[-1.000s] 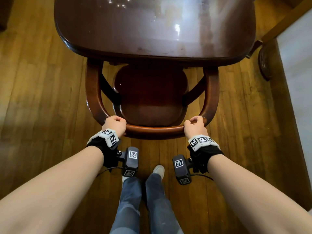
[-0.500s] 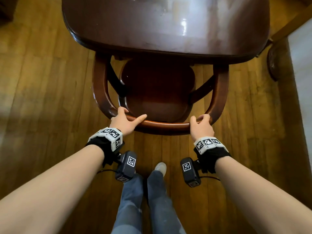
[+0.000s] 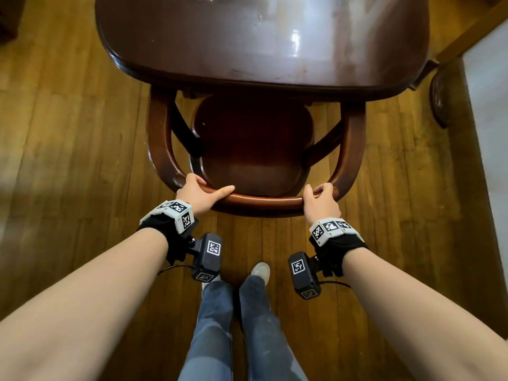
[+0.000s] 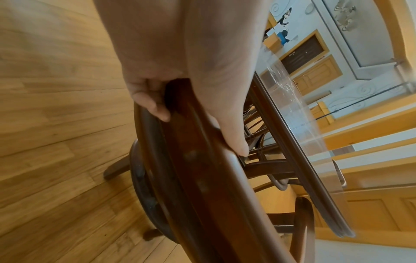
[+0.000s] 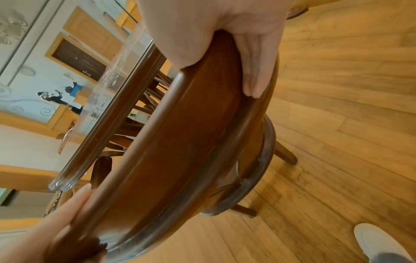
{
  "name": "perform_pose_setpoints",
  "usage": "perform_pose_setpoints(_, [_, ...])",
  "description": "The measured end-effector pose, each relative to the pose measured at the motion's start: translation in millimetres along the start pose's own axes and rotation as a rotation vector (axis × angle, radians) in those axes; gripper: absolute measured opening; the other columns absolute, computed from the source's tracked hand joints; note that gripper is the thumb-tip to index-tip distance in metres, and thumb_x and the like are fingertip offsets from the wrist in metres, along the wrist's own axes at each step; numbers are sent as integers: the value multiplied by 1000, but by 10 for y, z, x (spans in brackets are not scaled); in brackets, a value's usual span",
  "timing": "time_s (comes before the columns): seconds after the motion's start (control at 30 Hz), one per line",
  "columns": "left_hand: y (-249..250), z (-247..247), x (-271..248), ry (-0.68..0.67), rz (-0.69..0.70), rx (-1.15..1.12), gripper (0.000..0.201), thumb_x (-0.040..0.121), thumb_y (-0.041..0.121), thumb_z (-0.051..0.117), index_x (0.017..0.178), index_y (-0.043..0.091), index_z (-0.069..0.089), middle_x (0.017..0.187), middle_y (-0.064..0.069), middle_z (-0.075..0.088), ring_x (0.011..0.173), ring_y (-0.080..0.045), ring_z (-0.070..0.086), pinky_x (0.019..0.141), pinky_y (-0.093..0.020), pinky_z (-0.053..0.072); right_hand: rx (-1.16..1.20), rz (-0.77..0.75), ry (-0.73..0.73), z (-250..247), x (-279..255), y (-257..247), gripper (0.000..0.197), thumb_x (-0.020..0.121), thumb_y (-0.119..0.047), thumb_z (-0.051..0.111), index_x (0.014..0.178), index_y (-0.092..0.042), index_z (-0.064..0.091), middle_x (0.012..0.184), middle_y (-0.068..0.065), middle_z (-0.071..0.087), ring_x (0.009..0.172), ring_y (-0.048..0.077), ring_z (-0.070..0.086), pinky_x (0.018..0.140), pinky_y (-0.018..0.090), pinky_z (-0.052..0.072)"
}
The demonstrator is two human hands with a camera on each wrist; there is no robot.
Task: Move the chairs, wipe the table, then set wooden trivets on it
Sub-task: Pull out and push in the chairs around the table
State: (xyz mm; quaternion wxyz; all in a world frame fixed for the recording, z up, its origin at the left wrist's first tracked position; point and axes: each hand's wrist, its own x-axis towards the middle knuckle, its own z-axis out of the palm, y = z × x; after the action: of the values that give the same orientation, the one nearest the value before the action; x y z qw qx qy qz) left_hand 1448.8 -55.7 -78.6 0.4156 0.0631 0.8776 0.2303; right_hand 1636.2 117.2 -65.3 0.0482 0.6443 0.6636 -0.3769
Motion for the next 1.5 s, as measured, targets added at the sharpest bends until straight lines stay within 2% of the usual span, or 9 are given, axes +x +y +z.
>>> perform_pose_setpoints(0.17, [22, 30, -27, -2, -12, 3, 85, 62, 71, 68, 122, 19, 39, 123, -10, 54, 108, -27, 56, 95, -44, 49, -33, 3, -22, -68, 27, -25, 28, 96, -44, 38, 111, -21, 43, 91, 5, 58, 74, 21, 57, 53, 24, 40])
perform_pose_setpoints(0.27, [21, -26, -61, -61, 7, -3, 106, 65, 69, 68, 146, 24, 16, 146, -14, 37, 116, -30, 53, 95, -44, 50, -71, 2, -65, -153, 9, -60, 44, 93, -57, 33, 123, -27, 45, 98, 5, 62, 77, 26, 67, 66, 36, 58])
perform_pose_setpoints(0.37, [38, -230, -116, -109, 5, -49, 112, 68, 68, 66, 149, 36, -5, 154, -13, 26, 94, -25, 63, 84, -43, 56, -34, -18, -73, -330, -53, -168, 48, 95, -57, 28, 122, -25, 51, 79, 5, 70, 58, 19, 68, 54, 27, 56])
perform_pose_setpoints(0.43, [56, -431, -143, -101, -4, -47, 111, 68, 70, 64, 148, 38, -6, 150, -13, 34, 89, -27, 67, 82, -43, 57, -43, -61, -69, -441, -161, -348, 43, 98, -50, 28, 112, -20, 55, 64, 7, 70, 52, 17, 66, 62, 31, 59])
perform_pose_setpoints(0.53, [55, -762, -104, -15, 29, -9, 102, 72, 68, 62, 149, 31, 6, 148, -12, 38, 96, -30, 65, 80, -43, 58, -57, -194, -73, -386, -325, -726, 38, 97, -39, 32, 97, -16, 63, 58, 4, 68, 57, 18, 67, 77, 36, 57])
perform_pose_setpoints(0.8, [-371, -1981, 232, 92, 209, -54, 27, 90, 26, 60, 113, 12, 62, 111, -13, 68, 98, -30, 65, 86, -38, 52, -49, -447, -395, 841, -856, -2255, 23, 88, -19, 47, 75, -25, 65, 73, 1, 70, 71, 19, 68, 74, 39, 60])
perform_pose_setpoints(1.17, [-1366, -4341, 792, 225, 170, -35, 20, 89, 15, 53, 103, 15, 68, 101, -7, 69, 94, -24, 63, 78, -25, 44, -144, -557, -448, 2683, -1643, -4216, 25, 91, -16, 44, 88, -20, 69, 66, -9, 54, 73, 18, 55, 82, 38, 55])
perform_pose_setpoints(1.33, [-1420, -4991, 1308, 218, 169, -51, 21, 92, 13, 48, 100, 16, 66, 88, -5, 64, 73, -21, 56, 57, -25, 40, -164, -599, -446, 3098, -1598, -4986, 27, 92, -13, 42, 95, -15, 69, 78, 3, 61, 74, 21, 57, 78, 34, 51])
perform_pose_setpoints(1.5, [-1147, -5612, 1967, 249, 213, -53, 17, 91, 17, 53, 101, 19, 66, 95, 0, 62, 82, -18, 56, 65, -23, 39, -154, -583, -430, 3463, -1215, -5818, 29, 92, -12, 43, 101, -9, 70, 65, -6, 52, 64, 19, 52, 78, 37, 52])
